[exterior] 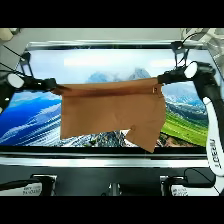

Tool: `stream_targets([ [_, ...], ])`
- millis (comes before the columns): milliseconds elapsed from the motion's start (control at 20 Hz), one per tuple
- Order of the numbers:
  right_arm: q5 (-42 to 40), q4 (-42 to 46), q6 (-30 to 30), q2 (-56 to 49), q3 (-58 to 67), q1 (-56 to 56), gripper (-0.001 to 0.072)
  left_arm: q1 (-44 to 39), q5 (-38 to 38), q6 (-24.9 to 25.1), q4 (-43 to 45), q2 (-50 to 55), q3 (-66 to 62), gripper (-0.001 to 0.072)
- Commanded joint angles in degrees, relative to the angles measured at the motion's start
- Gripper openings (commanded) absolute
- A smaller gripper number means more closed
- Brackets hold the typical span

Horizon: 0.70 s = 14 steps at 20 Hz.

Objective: Fold the shirts.

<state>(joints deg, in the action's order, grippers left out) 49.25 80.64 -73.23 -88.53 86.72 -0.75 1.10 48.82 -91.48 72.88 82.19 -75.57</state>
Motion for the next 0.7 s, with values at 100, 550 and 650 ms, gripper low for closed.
stream_targets([
  [100, 0.9, -7.4, 3.1, -4.0, 0.0, 1.1, 0.0553, 0.5, 4.3, 0.2, -8.4, 6.3, -1.0, 0.0673],
  [550, 32.7, -5.5, 18.8, -0.2, -6.2, 21.5, 0.0408, 15.8, 36.5, 9.9, -4.3, -0.1, 12.7, 0.0548],
  [650, 33.8, -5.6, 20.9, -0.2, -9.0, 21.7, 0.034, 16.0, 33.2, 12.3, -7.5, -2.4, 21.8, 0.0547],
])
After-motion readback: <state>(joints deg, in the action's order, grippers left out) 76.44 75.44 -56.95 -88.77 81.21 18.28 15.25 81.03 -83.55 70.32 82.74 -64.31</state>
